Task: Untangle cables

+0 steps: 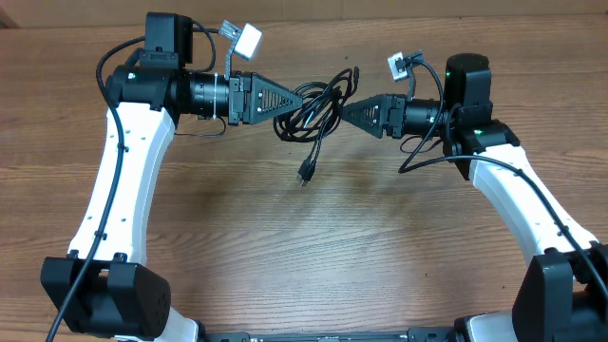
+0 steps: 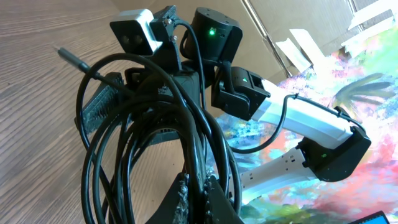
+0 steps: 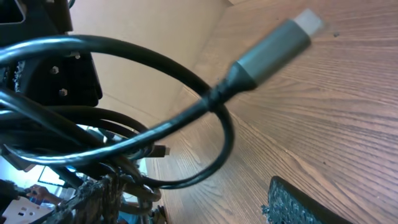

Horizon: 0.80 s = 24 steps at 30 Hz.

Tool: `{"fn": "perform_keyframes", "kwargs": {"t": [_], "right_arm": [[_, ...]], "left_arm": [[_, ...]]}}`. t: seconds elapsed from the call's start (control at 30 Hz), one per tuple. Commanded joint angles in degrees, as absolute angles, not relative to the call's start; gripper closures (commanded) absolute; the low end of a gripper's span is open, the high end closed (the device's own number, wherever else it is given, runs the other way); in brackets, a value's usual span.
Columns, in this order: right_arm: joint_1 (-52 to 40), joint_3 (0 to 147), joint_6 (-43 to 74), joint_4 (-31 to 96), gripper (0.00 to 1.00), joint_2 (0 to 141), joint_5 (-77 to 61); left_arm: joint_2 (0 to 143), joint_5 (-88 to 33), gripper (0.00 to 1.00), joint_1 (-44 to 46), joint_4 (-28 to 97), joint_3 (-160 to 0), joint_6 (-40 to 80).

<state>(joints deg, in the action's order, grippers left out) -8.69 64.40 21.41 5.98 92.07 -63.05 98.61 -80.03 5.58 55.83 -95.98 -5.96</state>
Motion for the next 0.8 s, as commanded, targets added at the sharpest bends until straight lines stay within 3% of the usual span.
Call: {"fn": "perform_keyframes", "kwargs": {"t": [0.0,0.53,0.77], "right_arm": [[-10.90,65.69,21.41,4.67,0.27,90.28,-64.73],[-13.21,65.69,22.98,3.05,0.27,90.28,-59.75],[-13.15,65.69,29.71,3.97,0.28,90.28,-49.60]], "left_arm": [[99.00,-82.02,0.96,6.09,55.79,-97.19,-5.13],[99.00,-81.95,0.96,9.04,55.68,-97.19,-5.13],[99.00,-82.13,0.96,9.15,55.81,-97.19,-3.60]]}}
